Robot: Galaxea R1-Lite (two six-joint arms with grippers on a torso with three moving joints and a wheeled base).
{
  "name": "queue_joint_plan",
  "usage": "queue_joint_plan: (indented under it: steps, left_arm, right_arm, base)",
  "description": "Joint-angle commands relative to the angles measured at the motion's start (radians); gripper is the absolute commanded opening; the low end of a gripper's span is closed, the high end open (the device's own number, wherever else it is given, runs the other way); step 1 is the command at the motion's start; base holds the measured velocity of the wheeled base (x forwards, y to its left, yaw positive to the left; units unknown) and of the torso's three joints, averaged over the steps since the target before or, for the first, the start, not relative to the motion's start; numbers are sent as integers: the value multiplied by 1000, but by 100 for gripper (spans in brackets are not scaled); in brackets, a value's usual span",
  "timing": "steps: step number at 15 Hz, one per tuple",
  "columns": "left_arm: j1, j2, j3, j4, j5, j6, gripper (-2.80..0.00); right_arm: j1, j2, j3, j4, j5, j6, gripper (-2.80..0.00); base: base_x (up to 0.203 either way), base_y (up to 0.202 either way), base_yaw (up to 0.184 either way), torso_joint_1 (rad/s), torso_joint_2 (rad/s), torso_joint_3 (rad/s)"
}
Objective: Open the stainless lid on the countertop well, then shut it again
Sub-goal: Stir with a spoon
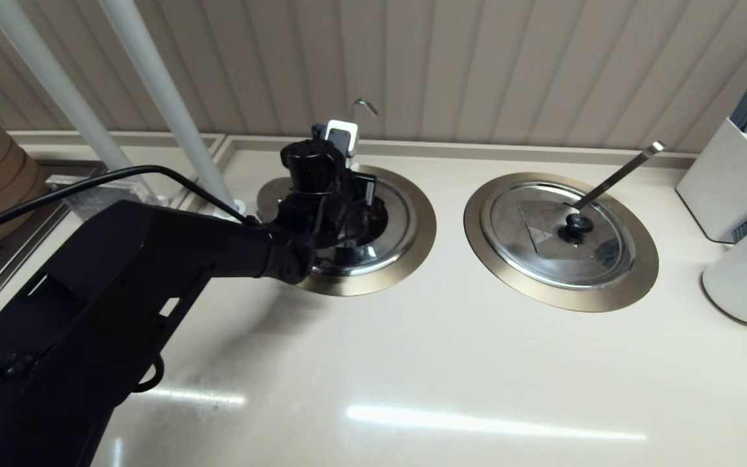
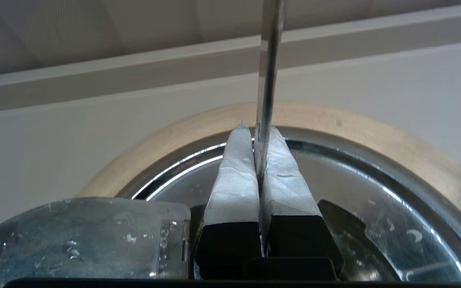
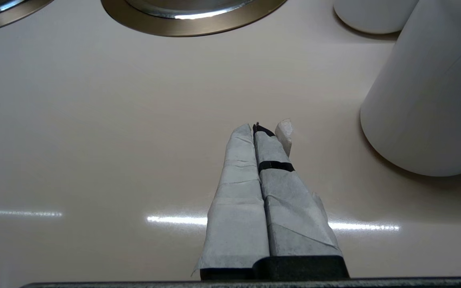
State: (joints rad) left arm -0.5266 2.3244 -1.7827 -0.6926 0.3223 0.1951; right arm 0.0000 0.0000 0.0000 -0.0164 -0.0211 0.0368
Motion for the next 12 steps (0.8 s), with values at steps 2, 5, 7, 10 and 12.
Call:
queue_joint_plan:
  steps: [2, 5, 7, 10, 12]
  left_arm:
    - [-3, -56, 27, 91, 0, -7, -280]
    - [-10, -72, 25, 189, -14, -49, -280]
    - [-11, -102, 21, 273, -90, -151, -280]
    - [-12, -95, -22, 314, -139, -253, -280]
    - [-15, -57, -58, 288, -132, -280, -280]
  right_arm:
    - [0, 0, 5, 0, 0, 0, -280]
    - [0, 0, 5, 0, 0, 0, -280]
    - [0, 0, 5, 0, 0, 0, -280]
    - [0, 0, 5, 0, 0, 0, -280]
    - [0, 0, 5, 0, 0, 0, -280]
  base:
    - [0, 0, 0, 0, 0, 0]
    - [0, 0, 0, 0, 0, 0]
    - [0, 0, 0, 0, 0, 0]
    - [0, 0, 0, 0, 0, 0]
    - [0, 0, 0, 0, 0, 0]
